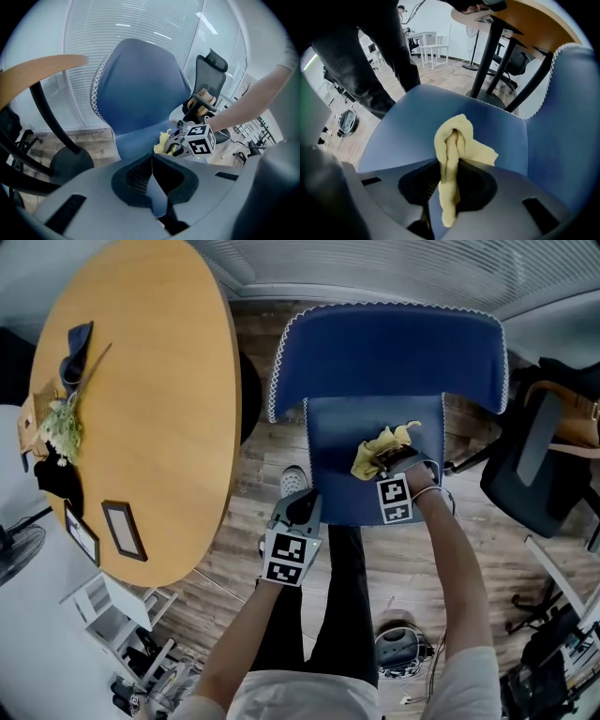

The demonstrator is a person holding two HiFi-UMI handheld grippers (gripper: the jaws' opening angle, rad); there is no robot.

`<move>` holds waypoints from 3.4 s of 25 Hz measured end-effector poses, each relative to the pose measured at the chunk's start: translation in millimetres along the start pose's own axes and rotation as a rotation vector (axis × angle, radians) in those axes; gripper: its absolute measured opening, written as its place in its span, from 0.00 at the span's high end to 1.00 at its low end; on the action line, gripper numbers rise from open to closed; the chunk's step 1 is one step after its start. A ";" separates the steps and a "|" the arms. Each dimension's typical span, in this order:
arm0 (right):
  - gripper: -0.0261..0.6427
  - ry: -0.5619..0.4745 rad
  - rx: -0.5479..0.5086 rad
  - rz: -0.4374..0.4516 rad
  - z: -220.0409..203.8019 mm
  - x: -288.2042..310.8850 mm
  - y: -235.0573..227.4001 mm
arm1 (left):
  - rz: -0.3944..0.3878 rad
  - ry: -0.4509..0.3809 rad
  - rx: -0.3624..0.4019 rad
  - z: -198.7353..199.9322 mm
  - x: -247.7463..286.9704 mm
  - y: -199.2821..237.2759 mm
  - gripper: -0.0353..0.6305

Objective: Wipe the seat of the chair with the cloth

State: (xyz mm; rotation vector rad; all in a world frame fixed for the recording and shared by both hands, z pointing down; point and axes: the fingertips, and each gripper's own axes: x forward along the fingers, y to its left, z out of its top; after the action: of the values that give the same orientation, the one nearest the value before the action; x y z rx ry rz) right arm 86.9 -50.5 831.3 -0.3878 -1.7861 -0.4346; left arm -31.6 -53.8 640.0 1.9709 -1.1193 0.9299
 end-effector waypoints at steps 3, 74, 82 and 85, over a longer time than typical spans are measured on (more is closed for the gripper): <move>0.82 -0.001 0.029 -0.008 -12.5 -4.5 9.4 | -0.008 0.014 0.017 -1.3 -1.6 -6.8 0.90; 0.82 -0.147 1.906 -0.557 95.6 4.8 43.7 | -0.339 0.077 0.329 -100.1 -65.6 4.2 0.90; 0.81 -0.138 1.867 -0.611 110.2 8.2 41.3 | -0.373 0.116 0.385 -117.3 -64.6 -3.3 0.90; 0.81 -0.152 1.867 -0.613 112.4 8.6 40.6 | -0.366 0.115 0.388 -118.7 -65.4 -1.7 0.90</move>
State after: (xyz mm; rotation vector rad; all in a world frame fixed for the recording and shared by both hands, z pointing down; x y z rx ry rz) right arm 9.3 39.6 817.1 1.4462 -1.6824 0.9292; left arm -84.2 71.0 646.4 2.2933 -0.5104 1.0994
